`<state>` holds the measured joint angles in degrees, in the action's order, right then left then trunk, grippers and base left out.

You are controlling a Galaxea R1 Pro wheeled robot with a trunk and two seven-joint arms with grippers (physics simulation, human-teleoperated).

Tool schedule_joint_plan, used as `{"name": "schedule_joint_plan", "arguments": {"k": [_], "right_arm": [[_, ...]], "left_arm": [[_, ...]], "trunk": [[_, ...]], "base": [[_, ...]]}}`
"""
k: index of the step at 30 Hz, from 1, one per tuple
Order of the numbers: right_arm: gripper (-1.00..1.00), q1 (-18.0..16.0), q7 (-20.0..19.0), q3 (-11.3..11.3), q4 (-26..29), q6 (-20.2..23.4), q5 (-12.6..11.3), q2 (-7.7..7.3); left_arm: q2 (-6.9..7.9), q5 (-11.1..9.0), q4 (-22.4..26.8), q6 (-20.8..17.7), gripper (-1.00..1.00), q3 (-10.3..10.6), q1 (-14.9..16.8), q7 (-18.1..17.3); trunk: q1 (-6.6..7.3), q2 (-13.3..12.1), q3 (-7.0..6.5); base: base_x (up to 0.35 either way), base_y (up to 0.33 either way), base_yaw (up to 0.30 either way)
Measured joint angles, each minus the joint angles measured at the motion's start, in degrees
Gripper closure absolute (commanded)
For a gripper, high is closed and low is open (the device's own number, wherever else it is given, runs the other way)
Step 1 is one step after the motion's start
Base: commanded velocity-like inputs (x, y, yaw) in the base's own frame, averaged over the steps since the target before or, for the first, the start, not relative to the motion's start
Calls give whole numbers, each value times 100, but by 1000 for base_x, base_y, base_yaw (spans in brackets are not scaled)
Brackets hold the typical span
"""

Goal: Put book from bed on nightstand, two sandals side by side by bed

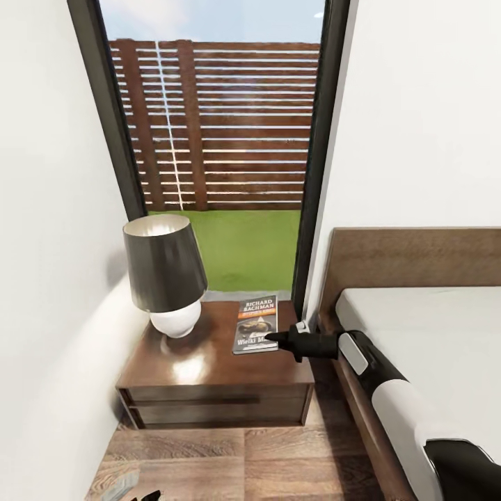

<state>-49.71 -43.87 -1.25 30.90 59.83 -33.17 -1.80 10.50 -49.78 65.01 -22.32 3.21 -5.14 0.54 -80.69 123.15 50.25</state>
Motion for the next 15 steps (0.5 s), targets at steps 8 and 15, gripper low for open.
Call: {"name": "schedule_joint_plan", "arguments": {"k": [8,15], "right_arm": [[100,0,0,2,1,0,0,0],[100,0,0,3,2,0,1,4]], "left_arm": [[1,9,476,-7,-100,-198,-265,25],[-4,23,700,-3,-100,-239,-408,31]], "trunk": [[-176,321,144],[-330,602,269]], "base": [[0,0,0],[0,0,0]]}}
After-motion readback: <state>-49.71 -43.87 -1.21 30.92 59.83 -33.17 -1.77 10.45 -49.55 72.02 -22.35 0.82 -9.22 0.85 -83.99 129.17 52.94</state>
